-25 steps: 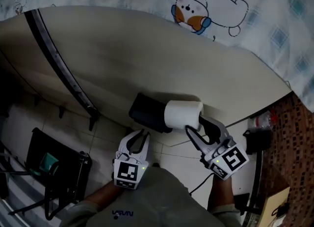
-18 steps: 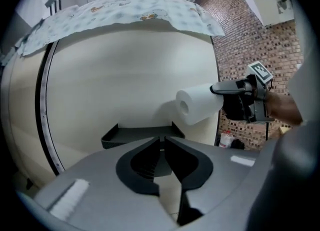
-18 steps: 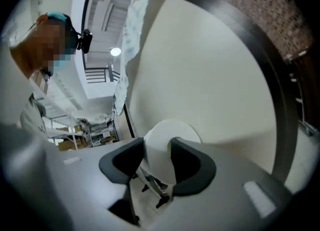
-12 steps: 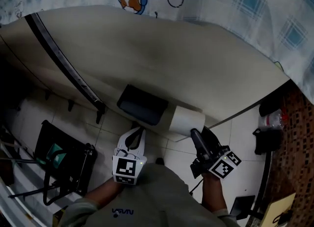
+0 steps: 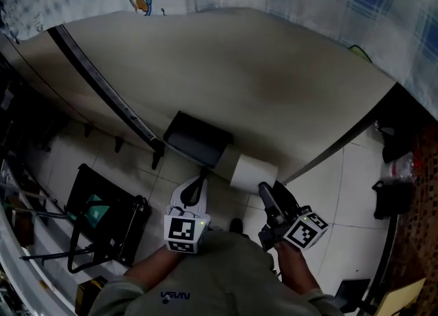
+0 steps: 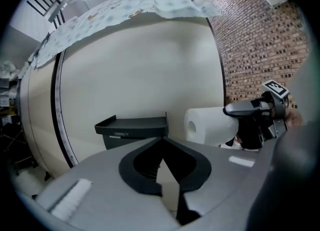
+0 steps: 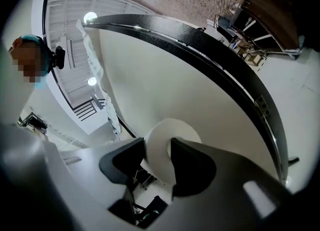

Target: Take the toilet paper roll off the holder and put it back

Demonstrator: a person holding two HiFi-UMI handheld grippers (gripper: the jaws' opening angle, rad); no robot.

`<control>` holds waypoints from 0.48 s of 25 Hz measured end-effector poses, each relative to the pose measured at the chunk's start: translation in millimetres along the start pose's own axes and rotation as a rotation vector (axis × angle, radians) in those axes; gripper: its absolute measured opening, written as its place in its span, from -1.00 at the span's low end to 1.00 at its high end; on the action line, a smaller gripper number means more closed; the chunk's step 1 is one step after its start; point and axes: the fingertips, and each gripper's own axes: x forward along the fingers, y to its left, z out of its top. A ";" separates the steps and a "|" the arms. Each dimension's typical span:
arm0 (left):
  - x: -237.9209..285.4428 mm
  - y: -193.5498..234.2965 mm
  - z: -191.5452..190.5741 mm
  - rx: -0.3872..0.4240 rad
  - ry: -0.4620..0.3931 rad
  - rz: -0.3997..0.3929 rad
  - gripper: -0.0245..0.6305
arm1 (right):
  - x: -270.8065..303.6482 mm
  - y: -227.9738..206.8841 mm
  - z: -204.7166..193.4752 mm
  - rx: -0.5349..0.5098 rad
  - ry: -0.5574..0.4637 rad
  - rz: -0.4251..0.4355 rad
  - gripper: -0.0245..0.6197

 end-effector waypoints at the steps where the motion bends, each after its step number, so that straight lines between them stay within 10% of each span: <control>1: 1.1 -1.4 -2.2 -0.004 0.000 0.003 -0.91 | -0.3 -1.0 -0.4 0.005 -0.001 0.003 -0.41; 12: 3.5 -3.2 -22.3 -0.020 0.006 -0.012 -0.91 | 0.9 -13.5 -12.5 0.061 -0.014 -0.030 -0.41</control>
